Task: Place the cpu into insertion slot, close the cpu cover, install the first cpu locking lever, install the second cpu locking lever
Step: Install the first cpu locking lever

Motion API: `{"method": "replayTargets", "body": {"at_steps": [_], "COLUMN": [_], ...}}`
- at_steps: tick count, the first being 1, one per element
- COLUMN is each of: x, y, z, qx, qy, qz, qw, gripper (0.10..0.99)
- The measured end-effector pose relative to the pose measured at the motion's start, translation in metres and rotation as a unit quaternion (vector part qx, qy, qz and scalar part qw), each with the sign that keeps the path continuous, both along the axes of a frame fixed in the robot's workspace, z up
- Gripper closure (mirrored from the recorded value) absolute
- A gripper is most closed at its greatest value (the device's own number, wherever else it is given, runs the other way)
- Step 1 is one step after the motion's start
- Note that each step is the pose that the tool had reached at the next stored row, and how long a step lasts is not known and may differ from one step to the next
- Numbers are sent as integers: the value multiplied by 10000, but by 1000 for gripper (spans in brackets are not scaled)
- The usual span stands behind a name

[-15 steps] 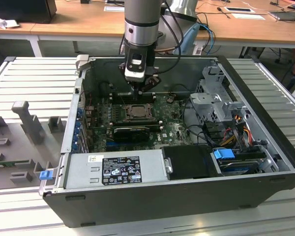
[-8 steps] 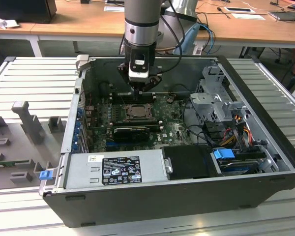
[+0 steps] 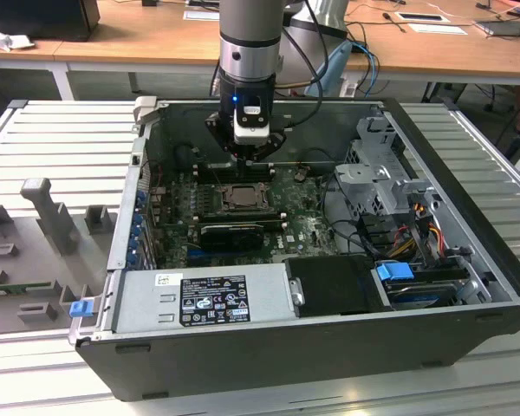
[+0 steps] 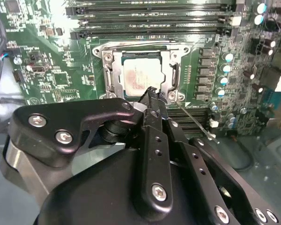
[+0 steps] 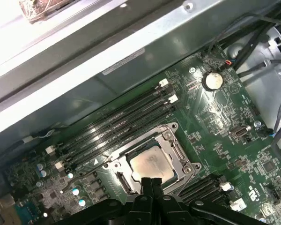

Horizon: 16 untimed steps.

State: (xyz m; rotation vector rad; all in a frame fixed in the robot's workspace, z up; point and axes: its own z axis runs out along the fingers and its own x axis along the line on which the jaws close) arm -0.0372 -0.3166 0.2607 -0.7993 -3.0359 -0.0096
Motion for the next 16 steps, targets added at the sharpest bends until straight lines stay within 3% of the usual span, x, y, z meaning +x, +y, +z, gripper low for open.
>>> {"method": "replayTargets", "body": {"at_steps": [3, 7, 11, 16], "x": [0, 0, 0, 0], "y": [-1, -1, -1, -1], "z": [0, 0, -3, -5], "qx": [0, 0, 0, 0], "qy": [0, 0, -1, -1], "qz": [273, 660, 1088, 1578], "qw": [9996, 9978, 9941, 9875], "gripper": [980, 980, 980, 980]}}
